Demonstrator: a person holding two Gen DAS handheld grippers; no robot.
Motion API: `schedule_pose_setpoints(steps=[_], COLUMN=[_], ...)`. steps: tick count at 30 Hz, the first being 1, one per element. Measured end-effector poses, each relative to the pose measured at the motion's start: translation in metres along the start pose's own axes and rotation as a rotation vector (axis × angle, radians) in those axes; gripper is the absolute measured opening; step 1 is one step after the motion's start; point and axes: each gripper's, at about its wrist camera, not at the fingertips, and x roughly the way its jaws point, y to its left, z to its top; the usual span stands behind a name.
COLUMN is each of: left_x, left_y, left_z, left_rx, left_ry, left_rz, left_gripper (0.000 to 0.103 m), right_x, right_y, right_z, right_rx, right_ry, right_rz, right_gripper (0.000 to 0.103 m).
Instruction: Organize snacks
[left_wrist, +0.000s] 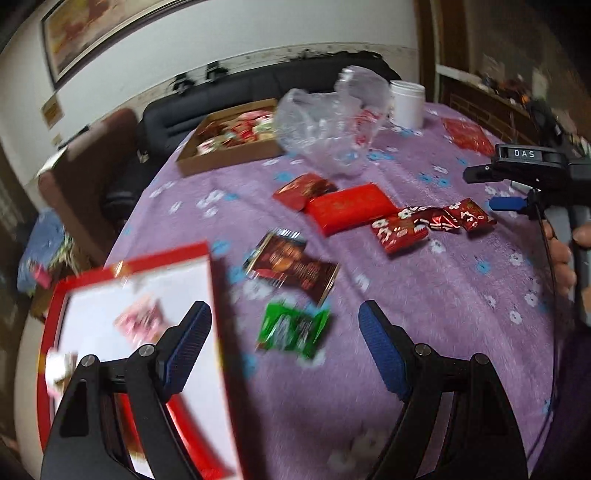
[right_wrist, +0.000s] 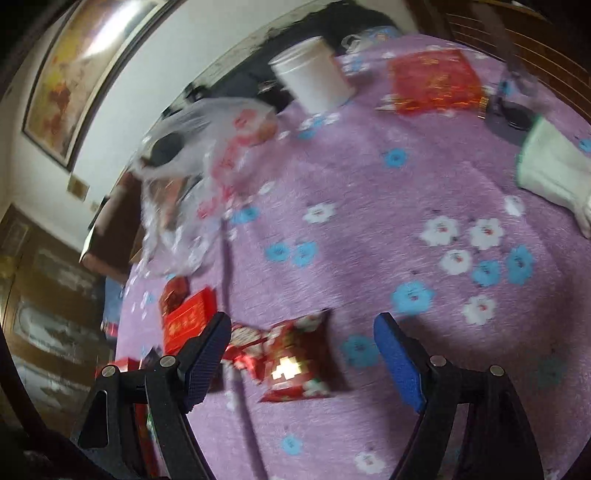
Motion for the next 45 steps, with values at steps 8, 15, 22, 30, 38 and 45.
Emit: schedule_pose_setpoints(steps=[8, 15, 22, 30, 38, 45], left_x=[0.034, 0.059, 0.095, 0.113, 0.109, 0.1], left_y=[-0.049, -0.077, -0.083, -0.08, -0.078, -0.068], left_z=[0.029, 0.047, 0.06, 0.058, 0.058, 0.051], left_rx=[0.161, 0.149, 0.039, -0.047, -0.046, -0.06], left_ry=[-0.017, 0.041, 0.148, 0.191, 0.148, 0.126], left_rz=[-0.042, -0.131, -0.174, -0.18, -0.181, -0.203], left_gripper=[0.082, 0.082, 0.082, 0.082, 0.05, 0.049], right_x=[0.026, 0.031, 0.029, 0.031, 0.037, 0.036], right_y=[0.014, 0.029, 0.027, 0.03, 0.046, 0.044], right_z=[-0.008, -0.015, -0.015, -0.015, -0.025, -0.025], right_rx=[-0.062, -0.189, -0.186, -0.196, -0.325, -0.334], right_ry=[0.08, 0.046, 0.037, 0.033, 0.022, 0.014], right_rz=[-0.085, -0.219, -0.22, -0.232, -0.333, -0.34], right_gripper=[0.063, 0.044, 0.044, 0.046, 0.047, 0.04])
